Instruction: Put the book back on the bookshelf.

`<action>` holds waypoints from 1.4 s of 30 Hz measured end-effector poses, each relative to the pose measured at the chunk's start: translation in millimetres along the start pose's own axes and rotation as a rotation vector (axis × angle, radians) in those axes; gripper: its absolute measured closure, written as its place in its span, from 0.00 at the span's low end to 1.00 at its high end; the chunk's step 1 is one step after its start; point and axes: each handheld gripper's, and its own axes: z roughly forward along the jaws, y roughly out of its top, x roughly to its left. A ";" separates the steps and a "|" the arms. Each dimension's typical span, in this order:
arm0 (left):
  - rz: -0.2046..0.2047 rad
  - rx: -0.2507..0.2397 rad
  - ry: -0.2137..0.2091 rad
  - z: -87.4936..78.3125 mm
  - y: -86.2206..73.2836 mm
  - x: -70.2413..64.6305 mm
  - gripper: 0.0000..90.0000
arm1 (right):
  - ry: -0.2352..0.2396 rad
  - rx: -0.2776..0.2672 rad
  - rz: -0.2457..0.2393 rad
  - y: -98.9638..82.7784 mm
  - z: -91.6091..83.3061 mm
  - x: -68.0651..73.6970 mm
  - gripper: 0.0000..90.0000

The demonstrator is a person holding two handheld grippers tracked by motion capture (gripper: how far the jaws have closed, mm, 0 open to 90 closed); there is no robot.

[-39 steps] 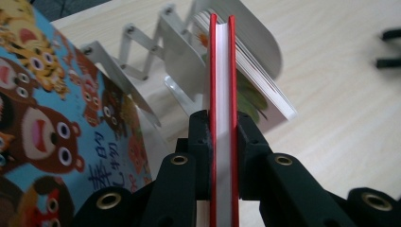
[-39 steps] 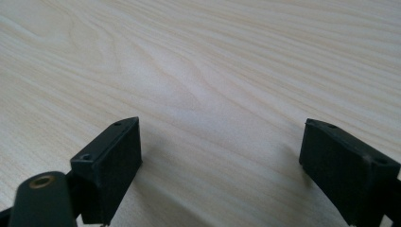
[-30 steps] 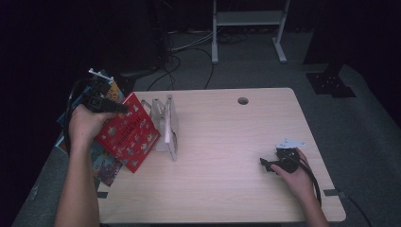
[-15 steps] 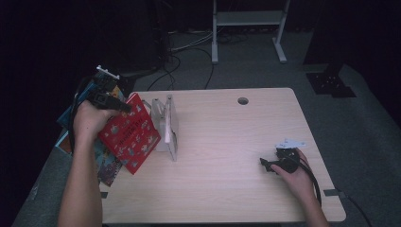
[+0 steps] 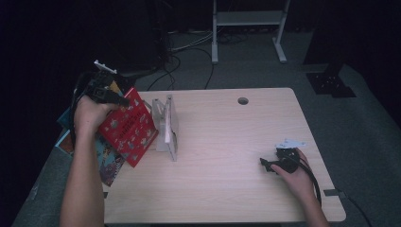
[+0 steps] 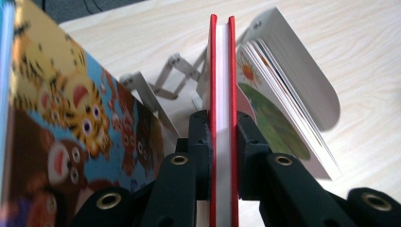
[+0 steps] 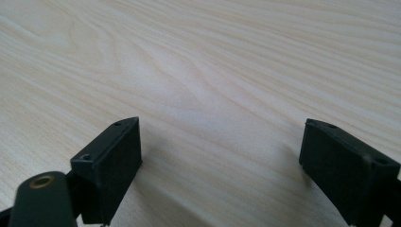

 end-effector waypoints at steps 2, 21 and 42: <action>-0.001 0.005 0.003 3.0 5.1 1.6 0.88 | 0.000 0.000 0.003 0.0 0.0 0.2 0.14; -0.016 0.048 0.002 22.6 31.1 9.1 0.87 | 0.000 0.001 0.003 0.1 -0.1 0.1 0.14; 0.054 -0.008 0.037 -55.0 56.2 -11.5 1.00 | 0.000 0.002 0.003 0.0 -0.2 0.2 0.14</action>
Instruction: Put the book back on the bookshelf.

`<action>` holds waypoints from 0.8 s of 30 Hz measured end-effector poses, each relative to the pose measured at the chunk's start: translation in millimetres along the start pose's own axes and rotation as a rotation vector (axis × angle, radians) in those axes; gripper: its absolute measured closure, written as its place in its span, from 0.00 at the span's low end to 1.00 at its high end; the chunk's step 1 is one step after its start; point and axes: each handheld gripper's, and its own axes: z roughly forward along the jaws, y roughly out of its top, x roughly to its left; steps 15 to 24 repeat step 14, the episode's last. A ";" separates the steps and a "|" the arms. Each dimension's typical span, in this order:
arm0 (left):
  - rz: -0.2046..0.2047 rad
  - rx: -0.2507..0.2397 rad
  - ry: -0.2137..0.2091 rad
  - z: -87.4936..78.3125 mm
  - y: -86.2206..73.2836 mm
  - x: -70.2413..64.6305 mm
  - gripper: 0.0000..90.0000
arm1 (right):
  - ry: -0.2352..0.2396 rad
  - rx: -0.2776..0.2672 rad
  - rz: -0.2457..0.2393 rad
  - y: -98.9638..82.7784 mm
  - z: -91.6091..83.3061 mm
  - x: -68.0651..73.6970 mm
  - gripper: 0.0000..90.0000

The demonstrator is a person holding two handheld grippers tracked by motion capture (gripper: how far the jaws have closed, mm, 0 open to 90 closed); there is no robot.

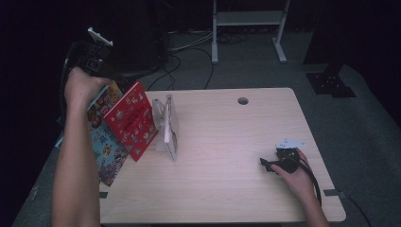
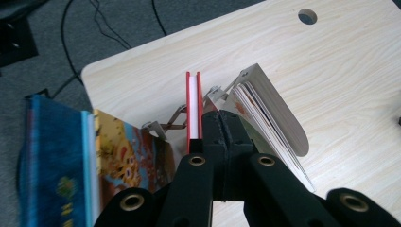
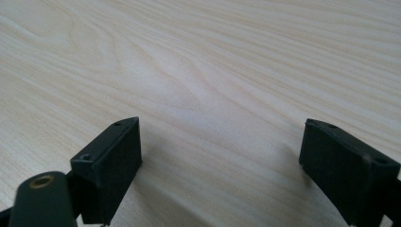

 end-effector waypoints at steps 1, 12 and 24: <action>0.005 -0.004 0.001 -3.2 0.8 -0.3 1.00 | 0.000 0.000 0.000 0.0 0.0 0.0 0.14; 0.013 -0.006 0.014 -13.0 -1.0 -0.8 1.00 | 0.000 0.000 0.000 0.0 0.0 0.0 0.14; 0.015 -0.007 0.012 -13.2 -1.2 -0.4 1.00 | 0.000 0.000 0.000 0.0 0.0 -0.1 0.14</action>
